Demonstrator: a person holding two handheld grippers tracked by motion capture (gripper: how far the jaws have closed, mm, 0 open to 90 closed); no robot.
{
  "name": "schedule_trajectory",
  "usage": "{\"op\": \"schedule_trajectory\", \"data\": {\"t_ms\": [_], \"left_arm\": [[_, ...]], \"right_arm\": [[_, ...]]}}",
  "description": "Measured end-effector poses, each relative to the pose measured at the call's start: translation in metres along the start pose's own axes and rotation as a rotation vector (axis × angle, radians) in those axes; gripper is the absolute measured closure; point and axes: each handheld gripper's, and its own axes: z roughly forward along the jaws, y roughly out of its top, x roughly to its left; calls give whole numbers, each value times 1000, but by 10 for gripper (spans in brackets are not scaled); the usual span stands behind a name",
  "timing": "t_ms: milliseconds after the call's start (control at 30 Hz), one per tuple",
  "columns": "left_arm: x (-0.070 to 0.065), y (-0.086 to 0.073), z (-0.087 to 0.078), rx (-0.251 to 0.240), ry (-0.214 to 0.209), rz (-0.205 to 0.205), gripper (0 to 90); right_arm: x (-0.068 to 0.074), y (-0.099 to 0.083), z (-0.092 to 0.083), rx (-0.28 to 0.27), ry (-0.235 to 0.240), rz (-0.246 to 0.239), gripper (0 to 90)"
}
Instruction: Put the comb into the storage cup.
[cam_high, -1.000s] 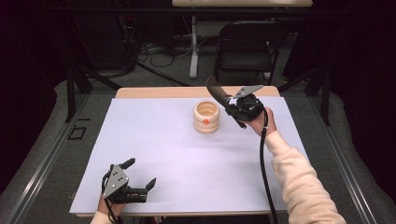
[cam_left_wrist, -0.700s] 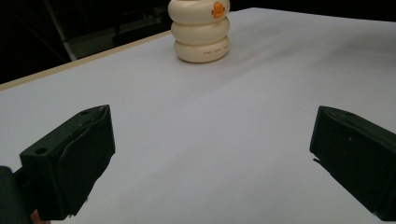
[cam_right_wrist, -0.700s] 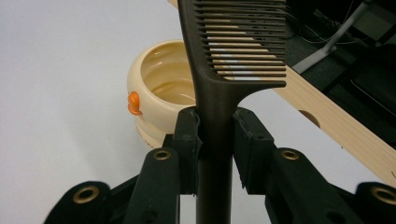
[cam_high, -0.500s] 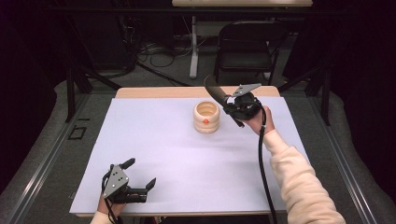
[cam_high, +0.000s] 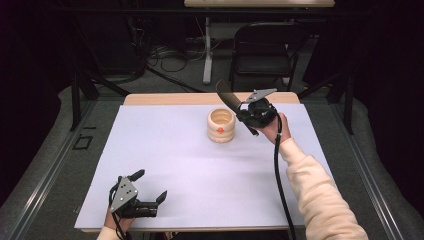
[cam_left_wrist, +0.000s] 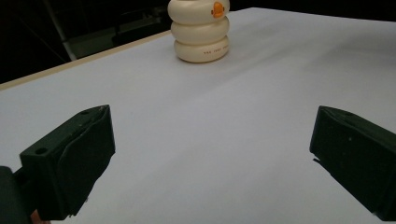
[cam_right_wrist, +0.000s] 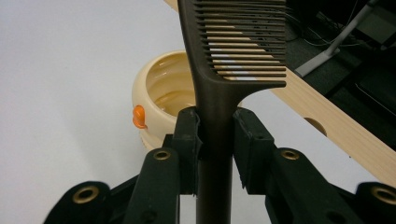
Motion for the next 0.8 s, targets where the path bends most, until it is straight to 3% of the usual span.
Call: {"op": "schedule_trajectory", "data": {"t_ms": [800], "left_arm": [[0,0,0,-1,2,1,3]], "right_arm": [[3,10,5,-47,10,20,721]]}}
